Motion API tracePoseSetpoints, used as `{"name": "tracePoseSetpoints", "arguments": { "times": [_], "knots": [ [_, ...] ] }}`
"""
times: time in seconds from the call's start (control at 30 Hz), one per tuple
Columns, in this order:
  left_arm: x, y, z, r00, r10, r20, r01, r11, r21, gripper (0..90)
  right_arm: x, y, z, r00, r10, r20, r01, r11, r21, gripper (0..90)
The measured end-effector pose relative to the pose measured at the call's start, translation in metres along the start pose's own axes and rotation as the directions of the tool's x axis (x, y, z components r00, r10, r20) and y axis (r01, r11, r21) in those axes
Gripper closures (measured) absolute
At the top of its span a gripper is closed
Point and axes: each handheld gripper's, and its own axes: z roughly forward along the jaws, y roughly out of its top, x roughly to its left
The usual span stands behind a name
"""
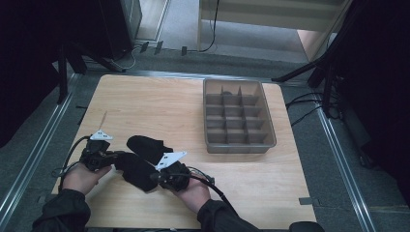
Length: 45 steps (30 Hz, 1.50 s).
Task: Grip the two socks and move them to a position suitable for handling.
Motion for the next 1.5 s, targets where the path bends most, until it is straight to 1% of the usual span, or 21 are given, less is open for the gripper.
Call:
{"name": "tracePoseSetpoints", "arguments": {
  "times": [0.13, 0.23, 0.27, 0.3, 0.37, 0.47, 0.53, 0.57, 0.7, 0.83, 0.87, 0.9, 0.97, 1.07, 1.1, 1.2, 1.27, 1.33, 1.43, 1.47, 1.5],
  "knots": [
    [0.003, -0.005, 0.008, 0.9999, 0.004, 0.010, -0.004, 0.9992, 0.040, 87.6, 0.000, -0.003, 0.017, 0.9999, 0.005, -0.012, -0.005, 0.999, 0.033, 88.0],
    [0.002, -0.008, 0.013, 0.9998, 0.015, 0.014, -0.016, 0.9972, 0.072, 87.6, -0.002, -0.005, 0.022, 0.9998, 0.015, -0.015, -0.014, 0.999, 0.049, 88.0],
    [0.001, -0.009, 0.014, 0.9995, 0.028, 0.014, -0.029, 0.9965, 0.078, 87.7, -0.004, -0.006, 0.022, 0.9998, 0.012, -0.017, -0.011, 0.999, 0.053, 88.0],
    [0.000, -0.009, 0.014, 0.9994, 0.031, 0.016, -0.032, 0.9965, 0.077, 87.7, -0.005, -0.006, 0.022, 0.9998, 0.012, -0.019, -0.011, 0.998, 0.058, 87.9],
    [-0.002, -0.010, 0.014, 0.9994, 0.032, 0.016, -0.033, 0.9965, 0.077, 87.6, -0.007, -0.007, 0.021, 0.9996, 0.014, -0.023, -0.013, 0.998, 0.060, 88.0],
    [-0.004, -0.013, 0.012, 0.9991, 0.038, 0.020, -0.040, 0.9962, 0.078, 87.4, -0.010, -0.009, 0.017, 0.9999, -0.002, -0.011, 0.003, 0.998, 0.068, 88.0],
    [-0.006, -0.015, 0.011, 0.9985, 0.050, 0.020, -0.052, 0.9958, 0.075, 87.3, -0.015, -0.010, 0.014, 0.9999, -0.012, -0.004, 0.012, 0.998, 0.069, 88.0],
    [-0.009, -0.016, 0.011, 0.9974, 0.069, 0.023, -0.070, 0.9947, 0.075, 87.4, -0.016, -0.010, 0.013, 1.0000, -0.005, 0.001, 0.005, 0.997, 0.072, 88.0],
    [-0.017, -0.018, 0.011, 0.9957, 0.088, 0.031, -0.090, 0.9920, 0.089, 87.4, -0.026, -0.011, 0.008, 1.0000, 0.001, -0.001, -0.001, 0.997, 0.082, 88.1],
    [-0.025, -0.020, 0.010, 0.9955, 0.080, 0.052, -0.085, 0.9910, 0.104, 87.0, -0.030, -0.013, 0.002, 1.0000, -0.002, 0.008, 0.001, 0.996, 0.094, 87.9],
    [-0.027, -0.021, 0.009, 0.9945, 0.088, 0.058, -0.094, 0.9895, 0.110, 86.9, -0.032, -0.014, 0.001, 0.9999, -0.006, 0.010, 0.005, 0.995, 0.095, 87.9],
    [-0.029, -0.023, 0.008, 0.9937, 0.086, 0.072, -0.094, 0.9891, 0.113, 86.6, -0.033, -0.015, -0.001, 0.9999, -0.007, 0.015, 0.005, 0.995, 0.097, 87.7],
    [-0.030, -0.023, 0.007, 0.9929, 0.088, 0.080, -0.097, 0.9887, 0.114, 85.3, -0.036, -0.016, -0.003, 0.9999, 0.000, 0.013, -0.001, 0.995, 0.096, 86.4],
    [-0.030, -0.022, 0.002, 0.9940, 0.064, 0.088, -0.071, 0.9946, 0.075, 83.2, -0.039, -0.016, -0.005, 0.9998, 0.013, 0.012, -0.014, 0.995, 0.094, 81.8],
    [-0.029, -0.021, 0.000, 0.9941, 0.051, 0.096, -0.057, 0.9964, 0.062, 82.2, -0.039, -0.015, -0.006, 0.9999, 0.010, 0.014, -0.011, 0.997, 0.082, 80.7],
    [-0.027, -0.020, -0.005, 0.9951, 0.042, 0.090, -0.046, 0.9977, 0.049, 77.4, -0.041, -0.010, -0.012, 0.9994, 0.017, 0.028, -0.019, 0.999, 0.042, 75.2],
    [-0.025, -0.019, -0.007, 0.9953, 0.036, 0.090, -0.039, 0.9985, 0.039, 72.0, -0.044, -0.006, -0.015, 0.9986, 0.013, 0.051, -0.014, 1.000, 0.020, 72.0],
    [-0.023, -0.019, -0.009, 0.9956, 0.035, 0.087, -0.038, 0.9989, 0.027, 70.3, -0.048, -0.003, -0.017, 0.9975, 0.015, 0.069, -0.016, 1.000, 0.011, 68.8],
    [-0.019, -0.018, -0.013, 0.9961, 0.019, 0.086, -0.020, 0.9998, 0.008, 66.0, -0.054, 0.002, -0.017, 0.9962, 0.025, 0.084, -0.025, 1.000, 0.000, 64.5],
    [-0.016, -0.018, -0.015, 0.9965, 0.008, 0.083, -0.008, 1.0000, 0.002, 65.5, -0.055, 0.004, -0.016, 0.9957, 0.033, 0.087, -0.033, 0.999, -0.001, 63.5],
    [-0.015, -0.017, -0.015, 0.9970, 0.006, 0.077, -0.006, 1.0000, 0.000, 64.8, -0.056, 0.005, -0.014, 0.9948, 0.034, 0.096, -0.034, 0.999, -0.001, 61.3]
  ]
}}
